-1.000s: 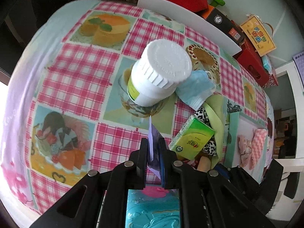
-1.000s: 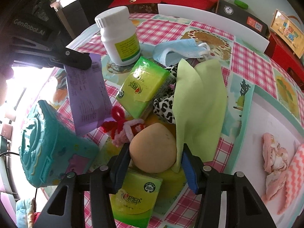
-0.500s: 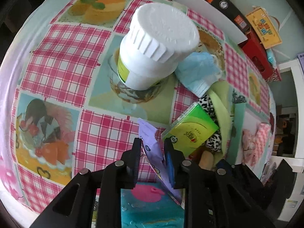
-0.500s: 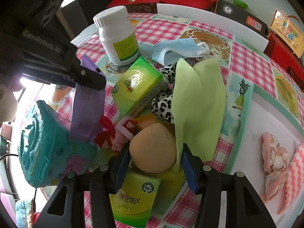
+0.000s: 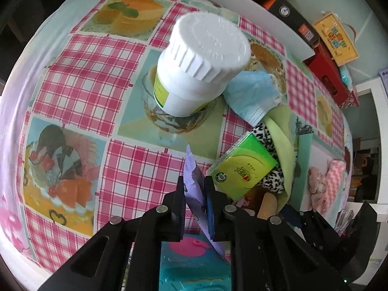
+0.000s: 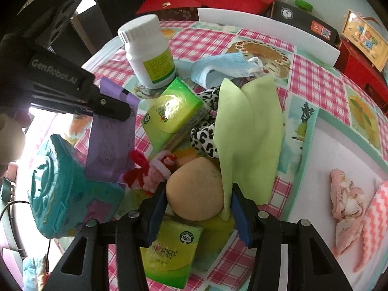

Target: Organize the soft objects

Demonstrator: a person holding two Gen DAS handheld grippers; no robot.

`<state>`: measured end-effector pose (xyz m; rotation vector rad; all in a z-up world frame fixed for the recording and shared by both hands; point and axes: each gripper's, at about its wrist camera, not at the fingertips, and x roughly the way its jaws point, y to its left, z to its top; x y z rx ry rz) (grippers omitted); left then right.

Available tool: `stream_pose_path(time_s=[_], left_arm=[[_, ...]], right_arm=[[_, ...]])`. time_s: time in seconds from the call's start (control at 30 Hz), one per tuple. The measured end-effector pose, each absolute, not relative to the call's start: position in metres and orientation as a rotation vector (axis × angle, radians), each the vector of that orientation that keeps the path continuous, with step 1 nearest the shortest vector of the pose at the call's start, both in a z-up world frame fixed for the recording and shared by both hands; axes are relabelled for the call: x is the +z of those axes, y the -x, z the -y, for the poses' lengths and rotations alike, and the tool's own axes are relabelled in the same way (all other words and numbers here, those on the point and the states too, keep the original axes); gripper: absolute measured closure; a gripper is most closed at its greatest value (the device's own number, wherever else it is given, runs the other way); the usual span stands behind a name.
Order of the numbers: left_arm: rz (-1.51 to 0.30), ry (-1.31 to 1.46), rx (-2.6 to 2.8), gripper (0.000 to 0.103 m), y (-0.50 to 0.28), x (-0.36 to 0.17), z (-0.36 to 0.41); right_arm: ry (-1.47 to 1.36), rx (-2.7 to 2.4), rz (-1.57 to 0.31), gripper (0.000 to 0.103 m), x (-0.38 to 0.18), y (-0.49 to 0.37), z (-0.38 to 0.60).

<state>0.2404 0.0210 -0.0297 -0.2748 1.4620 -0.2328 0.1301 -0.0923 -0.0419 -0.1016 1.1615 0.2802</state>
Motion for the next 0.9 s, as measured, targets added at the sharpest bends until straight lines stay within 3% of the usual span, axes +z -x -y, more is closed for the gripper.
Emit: stream_pose_path(time_s=[0.6, 0.9], left_arm=[[-1.161, 0.453, -0.203, 0.09, -0.208, 0.046, -0.061], [-1.028, 0.442, -0.246, 0.09, -0.185, 0.086, -0.038]], right_arm=[[0.033, 0.259, -1.033, 0.049, 0.004, -0.122, 0.117], [-0.018, 0.191, -0.966, 0.049, 0.029, -0.115, 0.152]])
